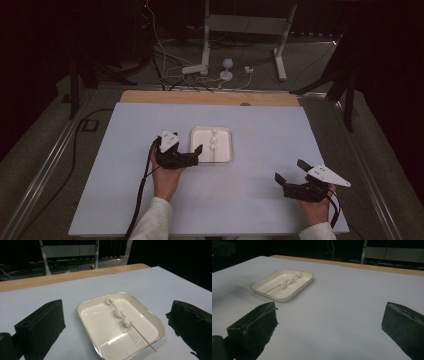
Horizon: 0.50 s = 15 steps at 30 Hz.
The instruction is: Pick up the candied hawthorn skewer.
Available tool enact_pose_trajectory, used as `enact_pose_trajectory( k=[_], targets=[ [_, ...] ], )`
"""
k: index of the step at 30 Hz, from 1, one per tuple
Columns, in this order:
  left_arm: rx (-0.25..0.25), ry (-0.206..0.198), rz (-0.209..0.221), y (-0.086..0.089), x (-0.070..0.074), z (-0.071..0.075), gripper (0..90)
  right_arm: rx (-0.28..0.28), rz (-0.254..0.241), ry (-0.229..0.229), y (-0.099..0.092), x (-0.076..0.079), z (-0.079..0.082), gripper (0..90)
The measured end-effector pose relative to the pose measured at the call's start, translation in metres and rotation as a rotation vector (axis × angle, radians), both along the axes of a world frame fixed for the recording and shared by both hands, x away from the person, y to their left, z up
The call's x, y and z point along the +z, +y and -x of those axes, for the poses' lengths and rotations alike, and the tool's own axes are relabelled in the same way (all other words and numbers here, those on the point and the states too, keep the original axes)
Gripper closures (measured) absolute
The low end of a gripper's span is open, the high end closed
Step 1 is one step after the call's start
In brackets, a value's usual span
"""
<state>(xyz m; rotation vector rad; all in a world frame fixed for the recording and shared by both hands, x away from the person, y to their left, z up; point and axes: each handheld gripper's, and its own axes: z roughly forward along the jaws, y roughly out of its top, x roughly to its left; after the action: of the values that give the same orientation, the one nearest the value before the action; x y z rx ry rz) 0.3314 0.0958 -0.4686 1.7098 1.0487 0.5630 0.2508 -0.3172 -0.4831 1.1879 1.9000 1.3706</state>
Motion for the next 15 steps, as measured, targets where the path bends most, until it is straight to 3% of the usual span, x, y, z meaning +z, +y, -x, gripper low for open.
enact_pose_trajectory(
  k=[15],
  targets=[
    [-0.025,0.085,-0.032,-0.030,-0.022,-0.018,0.3,0.002,0.007,0.002,0.000,-0.001,-0.001,0.0]
  ],
)
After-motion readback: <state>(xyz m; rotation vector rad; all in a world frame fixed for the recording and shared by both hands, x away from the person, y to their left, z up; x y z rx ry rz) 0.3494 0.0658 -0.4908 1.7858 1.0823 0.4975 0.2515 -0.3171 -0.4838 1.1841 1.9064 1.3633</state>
